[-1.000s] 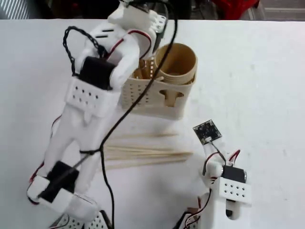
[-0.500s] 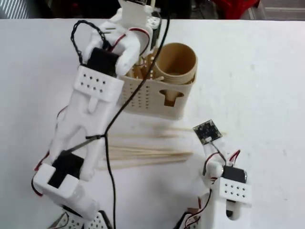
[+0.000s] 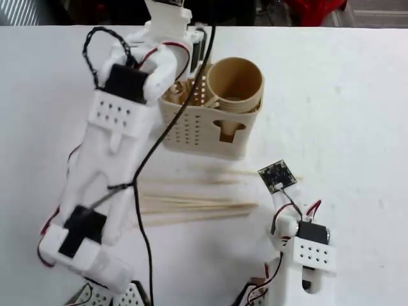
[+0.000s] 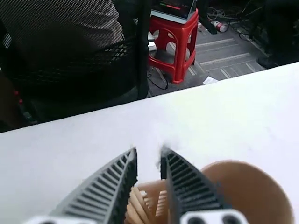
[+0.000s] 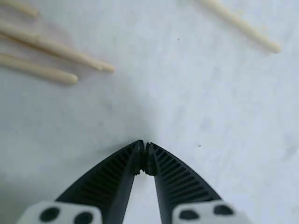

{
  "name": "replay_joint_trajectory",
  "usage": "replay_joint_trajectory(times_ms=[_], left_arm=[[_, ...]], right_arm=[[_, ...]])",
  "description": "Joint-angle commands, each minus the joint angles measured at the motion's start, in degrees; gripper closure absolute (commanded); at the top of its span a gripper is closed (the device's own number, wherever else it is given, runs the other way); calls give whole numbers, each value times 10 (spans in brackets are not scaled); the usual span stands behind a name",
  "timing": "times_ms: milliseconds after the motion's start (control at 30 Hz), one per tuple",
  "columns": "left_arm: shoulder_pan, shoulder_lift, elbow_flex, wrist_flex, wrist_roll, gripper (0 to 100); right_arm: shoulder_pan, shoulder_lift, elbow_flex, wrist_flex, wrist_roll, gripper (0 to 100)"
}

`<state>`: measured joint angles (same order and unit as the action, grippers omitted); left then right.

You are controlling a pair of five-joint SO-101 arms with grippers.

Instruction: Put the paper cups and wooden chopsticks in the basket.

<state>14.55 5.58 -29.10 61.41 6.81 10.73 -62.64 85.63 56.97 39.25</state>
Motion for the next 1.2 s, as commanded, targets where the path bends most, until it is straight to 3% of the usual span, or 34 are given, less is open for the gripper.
replay_joint_trajectory(times_ms=[0, 133, 233, 367, 500, 667, 833, 1000, 1167], left_arm=[[51, -104, -27, 143, -74, 895], [119, -141, -27, 316, -203, 895], [133, -136, -18, 406, -266, 895], [133, -138, 104, 402, -356, 926], [135, -157, 266, 318, -407, 969], [137, -184, 467, 165, -475, 937], [137, -178, 607, -15, -479, 926], [130, -94, 629, -124, -490, 878], [127, 15, 564, -145, -492, 864]], right_arm=[[9, -7, -4, -7, 0, 981], [11, -7, -6, -7, -1, 981], [34, -7, -8, -7, -1, 981], [45, -7, -12, -8, -10, 981], [43, -7, -12, -8, -20, 981], [43, -7, -11, -8, -20, 981], [43, -7, -11, -8, -20, 981], [43, -7, -11, -8, -20, 981], [43, -7, -11, -8, -20, 981]])
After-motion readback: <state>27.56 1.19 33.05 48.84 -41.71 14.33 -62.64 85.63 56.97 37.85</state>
